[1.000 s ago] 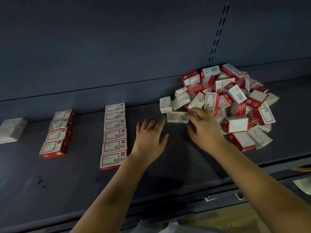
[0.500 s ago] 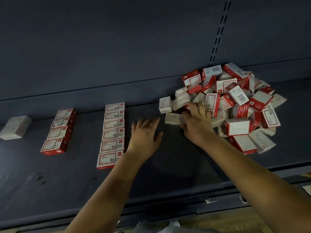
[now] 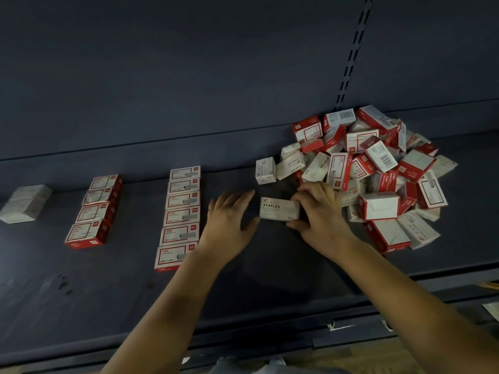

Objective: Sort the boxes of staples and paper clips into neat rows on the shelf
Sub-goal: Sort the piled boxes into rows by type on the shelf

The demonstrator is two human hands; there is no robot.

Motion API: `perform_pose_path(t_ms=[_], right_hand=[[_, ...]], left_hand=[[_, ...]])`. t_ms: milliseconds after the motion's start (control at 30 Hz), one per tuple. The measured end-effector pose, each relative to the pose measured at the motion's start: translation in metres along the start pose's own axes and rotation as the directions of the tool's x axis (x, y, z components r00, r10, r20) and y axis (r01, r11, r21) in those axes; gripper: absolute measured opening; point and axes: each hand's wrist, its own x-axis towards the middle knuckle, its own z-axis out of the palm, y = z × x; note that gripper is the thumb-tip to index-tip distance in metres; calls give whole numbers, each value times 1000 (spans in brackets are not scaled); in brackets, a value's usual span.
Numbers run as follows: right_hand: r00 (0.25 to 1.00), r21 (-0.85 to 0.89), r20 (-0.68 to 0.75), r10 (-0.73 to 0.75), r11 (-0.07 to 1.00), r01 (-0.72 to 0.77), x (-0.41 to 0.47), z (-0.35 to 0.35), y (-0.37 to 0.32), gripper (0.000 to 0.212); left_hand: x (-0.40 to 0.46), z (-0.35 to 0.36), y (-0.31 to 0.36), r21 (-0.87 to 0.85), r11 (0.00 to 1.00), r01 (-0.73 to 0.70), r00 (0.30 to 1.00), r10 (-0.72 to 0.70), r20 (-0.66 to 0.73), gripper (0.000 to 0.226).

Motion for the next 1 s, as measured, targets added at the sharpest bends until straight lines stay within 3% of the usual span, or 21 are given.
perform_pose_path(t_ms=[333, 533, 767, 1000], right_hand=[[986, 110, -118, -116, 985, 130, -9, -7, -29, 45], [986, 86, -68, -150, 984, 155, -1, 0, -71, 49], [980, 101, -28, -198, 975, 200, 14, 29, -165, 50], [966, 162, -23, -256, 953, 257, 37, 81, -278, 48]], left_hand=[[-27, -13, -13, -88, 996, -32, 995, 24, -94, 62], [-46, -40, -38, -171, 984, -45, 992, 23, -127, 68], [-82, -89, -118, -160, 980, -122, 986, 101, -129, 68], [-126, -155, -223, -97, 980, -174, 968, 152, -201, 52]])
